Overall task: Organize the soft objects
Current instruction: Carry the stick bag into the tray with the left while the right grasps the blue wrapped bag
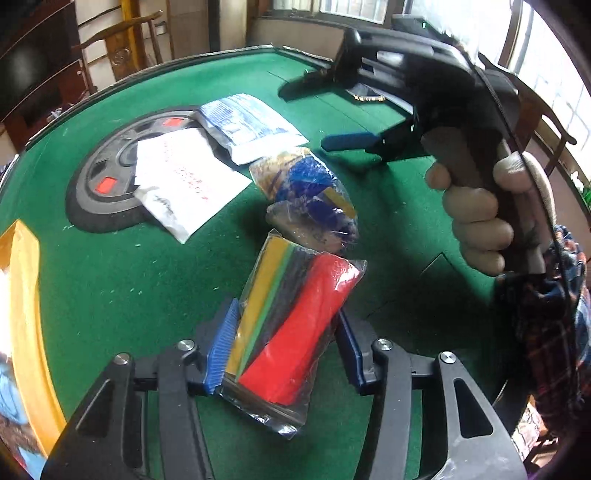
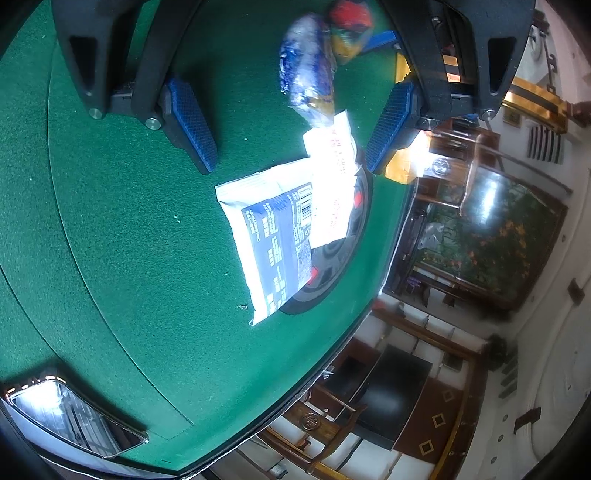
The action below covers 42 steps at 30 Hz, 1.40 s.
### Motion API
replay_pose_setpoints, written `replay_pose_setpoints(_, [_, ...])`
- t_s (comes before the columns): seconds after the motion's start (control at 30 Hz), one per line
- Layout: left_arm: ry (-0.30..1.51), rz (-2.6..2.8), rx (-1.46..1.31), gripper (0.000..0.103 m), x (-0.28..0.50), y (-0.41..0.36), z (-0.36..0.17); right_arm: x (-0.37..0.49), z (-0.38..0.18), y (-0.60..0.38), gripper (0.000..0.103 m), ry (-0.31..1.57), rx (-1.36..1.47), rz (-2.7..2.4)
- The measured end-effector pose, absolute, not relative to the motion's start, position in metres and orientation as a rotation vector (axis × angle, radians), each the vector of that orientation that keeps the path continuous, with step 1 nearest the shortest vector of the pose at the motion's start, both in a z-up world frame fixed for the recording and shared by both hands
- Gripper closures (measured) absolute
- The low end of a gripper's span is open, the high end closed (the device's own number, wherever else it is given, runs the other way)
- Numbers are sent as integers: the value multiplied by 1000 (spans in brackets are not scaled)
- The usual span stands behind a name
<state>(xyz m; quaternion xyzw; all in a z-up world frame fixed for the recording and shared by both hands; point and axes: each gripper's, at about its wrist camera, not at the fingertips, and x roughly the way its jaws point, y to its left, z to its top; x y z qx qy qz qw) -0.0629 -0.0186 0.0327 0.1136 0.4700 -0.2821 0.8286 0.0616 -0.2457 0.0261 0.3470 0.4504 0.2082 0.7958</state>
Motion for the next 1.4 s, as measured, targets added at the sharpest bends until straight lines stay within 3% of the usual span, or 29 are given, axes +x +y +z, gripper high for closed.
replay_pose_setpoints(0.4, [860, -520, 4, 54, -103, 58, 83, 57, 28, -241, 24, 949, 676, 445])
replay_pose_setpoints(0.73, [770, -266, -131, 54, -139, 189, 104, 38, 36, -226, 25, 944, 601, 337])
replay_pose_setpoints(1.13, [809, 53, -256, 54, -156, 306, 70, 14, 49, -151, 25, 1002, 310, 290])
replay_pose_setpoints(1.4, [844, 70, -294, 54, -147, 322, 52, 10, 51, -139, 25, 1013, 254, 251])
